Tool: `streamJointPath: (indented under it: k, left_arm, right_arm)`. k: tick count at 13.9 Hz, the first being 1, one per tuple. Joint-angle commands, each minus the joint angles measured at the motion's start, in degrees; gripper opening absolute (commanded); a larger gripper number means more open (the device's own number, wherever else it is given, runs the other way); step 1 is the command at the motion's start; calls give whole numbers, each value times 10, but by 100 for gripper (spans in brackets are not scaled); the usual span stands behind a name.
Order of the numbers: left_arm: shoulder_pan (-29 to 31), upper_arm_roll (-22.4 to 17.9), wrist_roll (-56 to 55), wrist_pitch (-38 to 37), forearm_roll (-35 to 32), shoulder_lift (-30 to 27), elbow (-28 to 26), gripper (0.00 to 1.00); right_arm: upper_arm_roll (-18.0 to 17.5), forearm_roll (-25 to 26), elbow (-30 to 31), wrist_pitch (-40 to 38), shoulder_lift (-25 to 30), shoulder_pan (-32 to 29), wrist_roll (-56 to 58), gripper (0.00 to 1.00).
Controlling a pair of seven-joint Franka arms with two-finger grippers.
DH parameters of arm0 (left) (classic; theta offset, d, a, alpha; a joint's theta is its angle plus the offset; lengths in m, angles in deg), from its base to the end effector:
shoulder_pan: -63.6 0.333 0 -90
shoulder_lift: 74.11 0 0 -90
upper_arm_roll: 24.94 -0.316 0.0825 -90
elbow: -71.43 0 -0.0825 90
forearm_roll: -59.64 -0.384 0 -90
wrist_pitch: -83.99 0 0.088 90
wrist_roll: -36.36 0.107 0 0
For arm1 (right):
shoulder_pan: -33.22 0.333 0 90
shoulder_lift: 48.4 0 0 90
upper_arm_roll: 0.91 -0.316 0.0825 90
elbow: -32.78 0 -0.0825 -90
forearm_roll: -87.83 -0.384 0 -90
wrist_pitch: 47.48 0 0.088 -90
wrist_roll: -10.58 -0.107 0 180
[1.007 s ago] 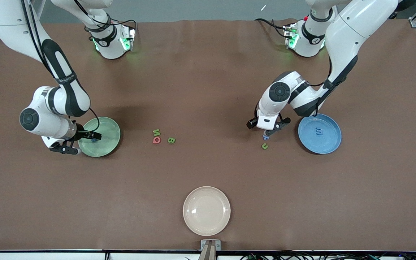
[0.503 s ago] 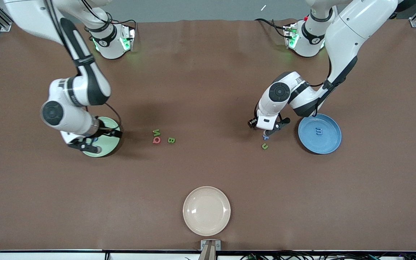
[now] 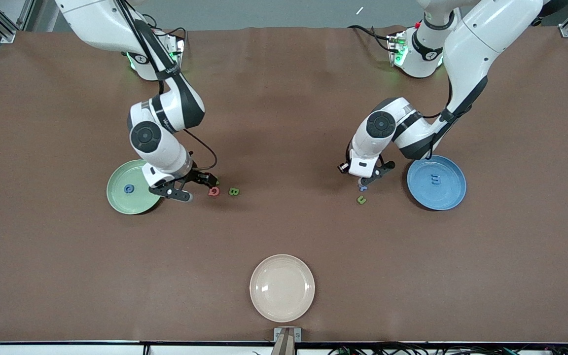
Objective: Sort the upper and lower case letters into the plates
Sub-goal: 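Grasp the green d with the left gripper while the right gripper grasps the a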
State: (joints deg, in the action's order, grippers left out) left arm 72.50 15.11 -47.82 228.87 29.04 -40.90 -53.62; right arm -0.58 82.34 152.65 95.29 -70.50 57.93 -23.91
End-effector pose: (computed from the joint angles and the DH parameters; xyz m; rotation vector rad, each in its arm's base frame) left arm 0.4590 -0.2986 0.1752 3.0092 0.8409 -0.1208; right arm 0.5343 0.2416 0.2373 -3.0611 0.3876 0.0239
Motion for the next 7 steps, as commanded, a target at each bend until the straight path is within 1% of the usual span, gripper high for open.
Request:
streamJointPath:
  k: [1,5,7]
  left_arm:
    - [2,-6,-8,-4,-19,-2,-5,10]
    - [12,-5,20,-19,-17,-30,3,6]
    - [31,-2,74,-48,-17,-51,10,6]
  right_arm:
    - [6,-1,-4,36,-25,14,-7,95]
    - [6,0,-20,66,-59,24,-13,90]
    - [7,1,-23,78,-75,34,-25,88]
